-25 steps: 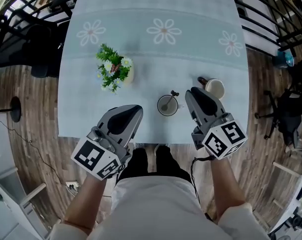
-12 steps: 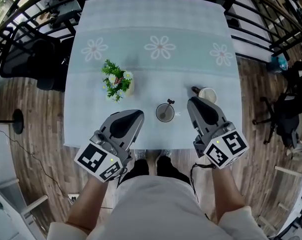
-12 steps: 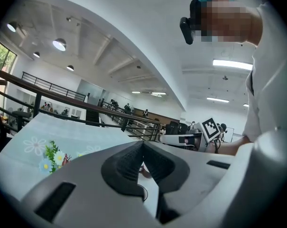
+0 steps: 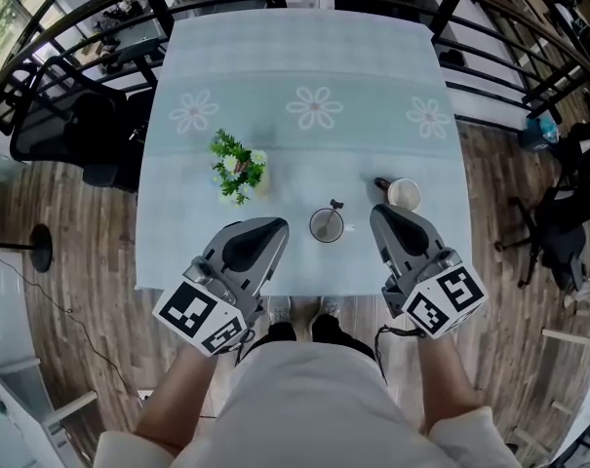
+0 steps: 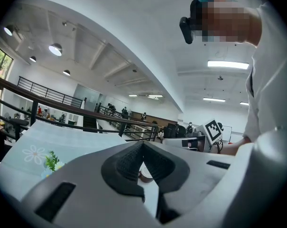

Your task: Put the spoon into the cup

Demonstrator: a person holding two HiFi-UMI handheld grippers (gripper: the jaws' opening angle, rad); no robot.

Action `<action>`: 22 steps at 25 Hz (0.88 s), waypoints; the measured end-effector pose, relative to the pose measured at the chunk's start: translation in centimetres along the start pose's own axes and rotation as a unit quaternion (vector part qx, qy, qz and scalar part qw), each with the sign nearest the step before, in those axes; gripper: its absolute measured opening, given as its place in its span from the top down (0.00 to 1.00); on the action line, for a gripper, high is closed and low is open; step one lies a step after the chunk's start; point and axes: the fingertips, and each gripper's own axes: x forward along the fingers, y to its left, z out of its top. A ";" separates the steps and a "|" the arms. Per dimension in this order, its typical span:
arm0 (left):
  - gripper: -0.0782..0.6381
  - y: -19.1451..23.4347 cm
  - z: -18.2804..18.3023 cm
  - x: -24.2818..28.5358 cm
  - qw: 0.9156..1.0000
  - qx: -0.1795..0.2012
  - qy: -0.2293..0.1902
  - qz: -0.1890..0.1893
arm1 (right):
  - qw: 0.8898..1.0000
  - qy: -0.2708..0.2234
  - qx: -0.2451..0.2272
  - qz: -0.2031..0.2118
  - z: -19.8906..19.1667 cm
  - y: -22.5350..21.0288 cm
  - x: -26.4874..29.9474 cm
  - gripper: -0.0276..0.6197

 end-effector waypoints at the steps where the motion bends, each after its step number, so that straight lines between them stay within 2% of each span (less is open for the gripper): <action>1: 0.86 -0.1 0.1 -0.2 1.000 0.001 0.000 -0.001 | 1.000 0.000 -0.001 0.001 0.0 0.3 0.0 0.91; 10: 0.86 -0.8 1.0 -1.0 1.000 0.008 -0.003 -0.005 | 1.000 -0.002 0.010 0.015 0.2 2.2 -0.5 0.92; 22: 0.86 -1.0 0.6 -0.9 1.000 0.004 -0.001 -0.010 | 1.000 0.011 0.013 0.020 -0.8 2.8 -0.5 0.92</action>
